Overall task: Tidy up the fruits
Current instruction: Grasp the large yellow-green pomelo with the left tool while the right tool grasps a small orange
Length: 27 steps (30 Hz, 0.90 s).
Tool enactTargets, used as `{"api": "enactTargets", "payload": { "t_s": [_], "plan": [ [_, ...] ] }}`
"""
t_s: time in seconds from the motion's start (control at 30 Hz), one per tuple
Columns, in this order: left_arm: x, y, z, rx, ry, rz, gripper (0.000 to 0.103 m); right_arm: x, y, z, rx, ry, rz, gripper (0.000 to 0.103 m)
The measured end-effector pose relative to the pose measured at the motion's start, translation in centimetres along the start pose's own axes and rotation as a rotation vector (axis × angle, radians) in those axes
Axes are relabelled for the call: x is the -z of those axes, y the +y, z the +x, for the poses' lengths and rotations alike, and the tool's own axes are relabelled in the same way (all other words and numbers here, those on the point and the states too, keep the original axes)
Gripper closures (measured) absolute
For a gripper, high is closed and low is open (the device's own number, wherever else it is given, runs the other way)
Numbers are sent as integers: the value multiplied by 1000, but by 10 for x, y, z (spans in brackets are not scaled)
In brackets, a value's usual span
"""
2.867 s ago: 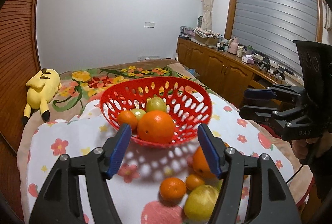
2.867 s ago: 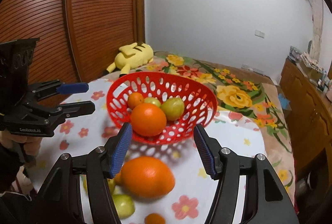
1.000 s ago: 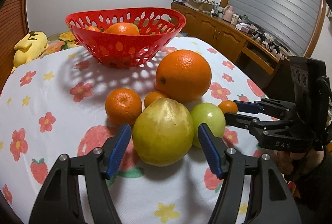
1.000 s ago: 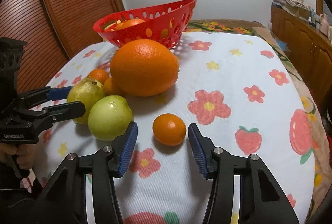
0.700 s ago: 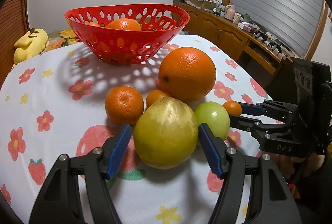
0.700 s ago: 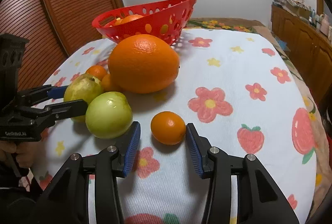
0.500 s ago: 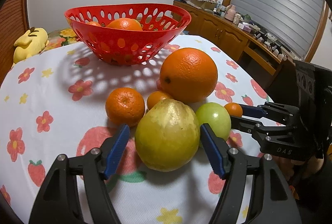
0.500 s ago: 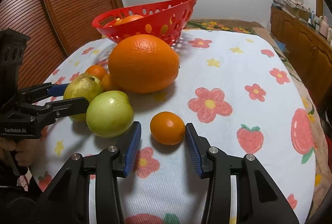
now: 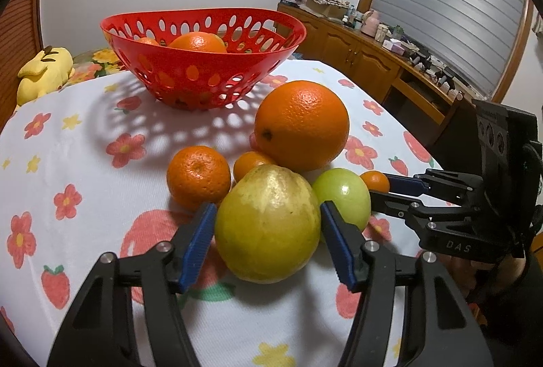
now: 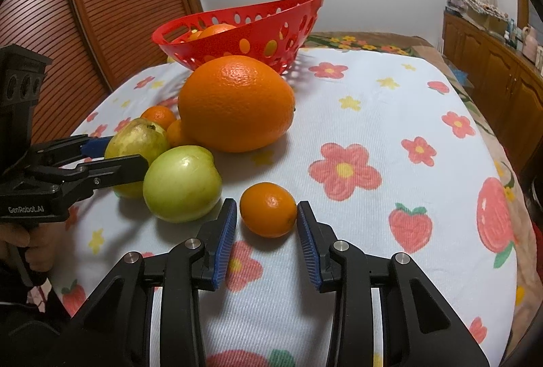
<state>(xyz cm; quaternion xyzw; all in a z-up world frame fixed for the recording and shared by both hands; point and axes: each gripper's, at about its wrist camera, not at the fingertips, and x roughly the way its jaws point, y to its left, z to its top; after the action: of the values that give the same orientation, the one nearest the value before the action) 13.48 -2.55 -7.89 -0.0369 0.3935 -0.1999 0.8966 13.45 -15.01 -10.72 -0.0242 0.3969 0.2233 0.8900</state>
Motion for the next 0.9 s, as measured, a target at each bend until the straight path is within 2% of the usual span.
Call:
{"api": "enactTargets", "payload": {
  "t_s": [0.9],
  "plan": [
    [16, 8, -17, -10, -8, -26, 42, 1, -1, 1, -4, 3, 6, 67]
  ]
}}
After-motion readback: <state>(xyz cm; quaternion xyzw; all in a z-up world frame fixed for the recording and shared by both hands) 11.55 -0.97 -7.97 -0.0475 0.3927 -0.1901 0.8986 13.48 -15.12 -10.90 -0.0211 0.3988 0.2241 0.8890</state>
